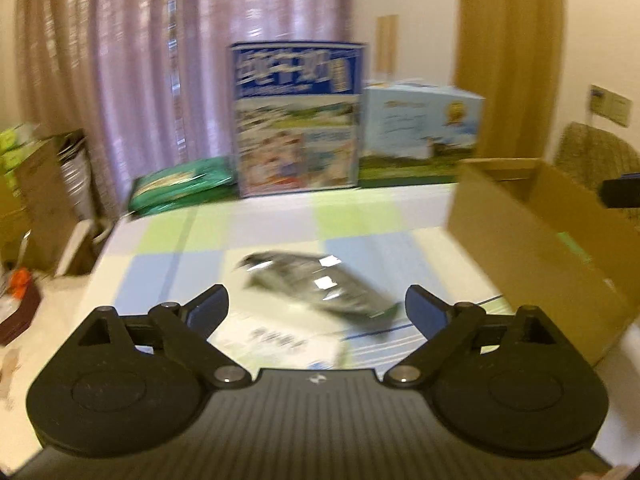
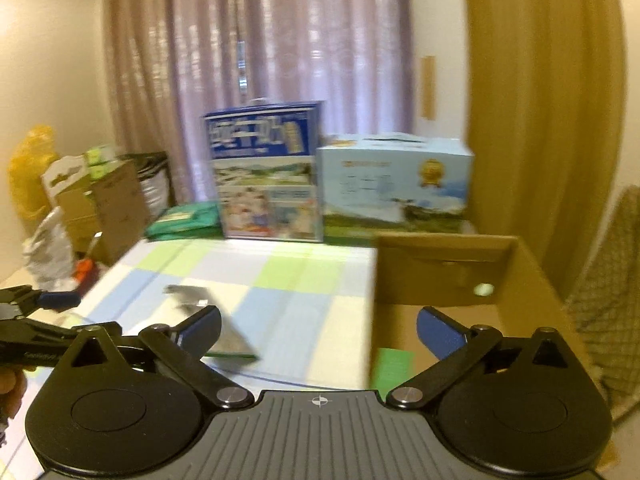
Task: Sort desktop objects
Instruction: 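Pull both open tools back from the cardboard box toward the remaining items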
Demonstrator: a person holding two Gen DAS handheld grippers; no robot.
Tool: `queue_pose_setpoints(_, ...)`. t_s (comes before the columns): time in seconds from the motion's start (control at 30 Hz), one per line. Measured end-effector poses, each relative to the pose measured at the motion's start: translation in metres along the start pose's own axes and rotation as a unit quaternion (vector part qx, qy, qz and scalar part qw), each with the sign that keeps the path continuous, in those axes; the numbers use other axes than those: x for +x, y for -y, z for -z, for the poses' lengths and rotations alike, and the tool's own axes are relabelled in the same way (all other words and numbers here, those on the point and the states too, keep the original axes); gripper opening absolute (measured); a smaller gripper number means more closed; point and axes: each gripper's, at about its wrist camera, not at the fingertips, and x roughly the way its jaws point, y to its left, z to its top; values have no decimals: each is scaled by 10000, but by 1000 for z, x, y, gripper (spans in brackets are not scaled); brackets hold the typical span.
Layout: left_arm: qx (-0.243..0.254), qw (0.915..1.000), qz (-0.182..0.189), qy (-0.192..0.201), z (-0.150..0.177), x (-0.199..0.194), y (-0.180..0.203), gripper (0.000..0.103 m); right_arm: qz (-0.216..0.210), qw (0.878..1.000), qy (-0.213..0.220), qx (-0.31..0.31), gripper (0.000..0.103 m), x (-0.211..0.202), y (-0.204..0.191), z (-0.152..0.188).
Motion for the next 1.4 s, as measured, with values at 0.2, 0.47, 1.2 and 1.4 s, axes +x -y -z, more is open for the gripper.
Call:
queue_pose_setpoints(0.2, -229, 9988, -395, -170, 20, -7, -49, 97, -317, 9994, -128, 67, 101, 25, -34, 8)
queue_pose_setpoints(0.47, -265, 9984, -390, -314, 28, -8, -66, 99, -510, 9963, -392, 564, 101, 67, -59, 30)
queue_pose_setpoints(1.2, 82, 9963, -182, -836, 42, 16, -50, 100, -563, 9921, -999, 514, 101, 105, -69, 64)
queue_pose_setpoints(1.4, 242, 9950, -41, -964, 51, 29, -49, 101, -524, 9914, -1110, 447, 101, 114, -67, 67)
